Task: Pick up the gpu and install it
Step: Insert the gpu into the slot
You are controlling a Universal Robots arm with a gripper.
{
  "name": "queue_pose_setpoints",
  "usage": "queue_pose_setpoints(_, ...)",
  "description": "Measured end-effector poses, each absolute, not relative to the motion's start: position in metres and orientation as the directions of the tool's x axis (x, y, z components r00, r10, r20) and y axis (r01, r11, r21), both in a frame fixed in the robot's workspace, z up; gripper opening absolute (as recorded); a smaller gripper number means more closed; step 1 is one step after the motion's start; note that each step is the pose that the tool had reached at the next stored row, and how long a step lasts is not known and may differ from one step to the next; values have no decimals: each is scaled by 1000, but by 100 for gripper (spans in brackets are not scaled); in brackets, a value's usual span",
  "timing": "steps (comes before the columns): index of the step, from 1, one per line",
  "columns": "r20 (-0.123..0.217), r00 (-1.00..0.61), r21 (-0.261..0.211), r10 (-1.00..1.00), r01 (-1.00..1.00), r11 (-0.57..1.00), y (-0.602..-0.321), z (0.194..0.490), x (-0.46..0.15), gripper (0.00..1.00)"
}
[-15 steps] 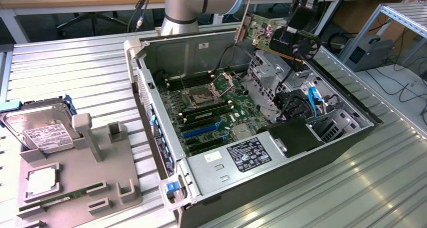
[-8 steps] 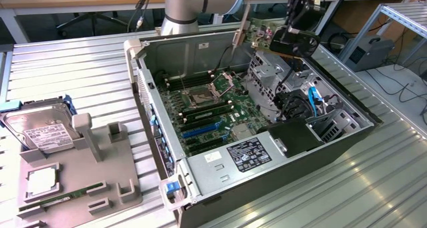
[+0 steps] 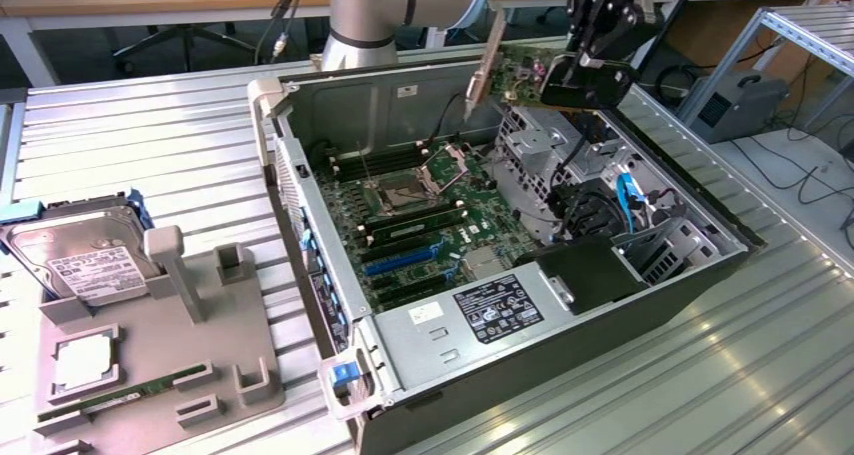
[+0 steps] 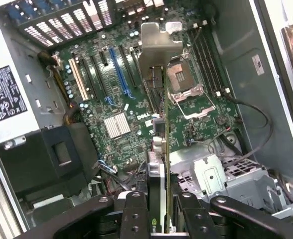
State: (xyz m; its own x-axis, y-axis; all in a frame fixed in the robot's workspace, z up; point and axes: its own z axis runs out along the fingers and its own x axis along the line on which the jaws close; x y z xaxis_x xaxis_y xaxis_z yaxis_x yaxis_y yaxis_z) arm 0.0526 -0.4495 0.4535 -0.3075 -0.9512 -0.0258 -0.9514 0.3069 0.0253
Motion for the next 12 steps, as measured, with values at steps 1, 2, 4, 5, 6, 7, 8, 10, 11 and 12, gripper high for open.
queue_pose_setpoints(1,-26,-290,25,-957,-957,289,-450,454,53,27)
queue_pose_setpoints(2,-26,-269,25,-963,-963,268,-450,454,53,27)
queue_pose_setpoints(4,-26,-195,25,-980,-981,195,-450,453,53,27)
queue_pose_setpoints(5,-26,-165,25,-986,-986,165,-450,454,53,27)
queue_pose_setpoints(6,-26,-143,25,-989,-989,142,-450,454,53,27)
queue_pose_setpoints(7,-26,-120,25,-992,-992,120,-449,453,53,27)
queue_pose_setpoints(8,-26,-96,25,-995,-995,95,-450,453,53,27)
queue_pose_setpoints(10,-25,-72,25,-997,-997,71,-449,454,53,27)
queue_pose_setpoints(11,-24,-71,25,-997,-997,71,-449,454,53,27)
queue_pose_setpoints(12,-24,-71,25,-997,-997,70,-449,454,53,27)
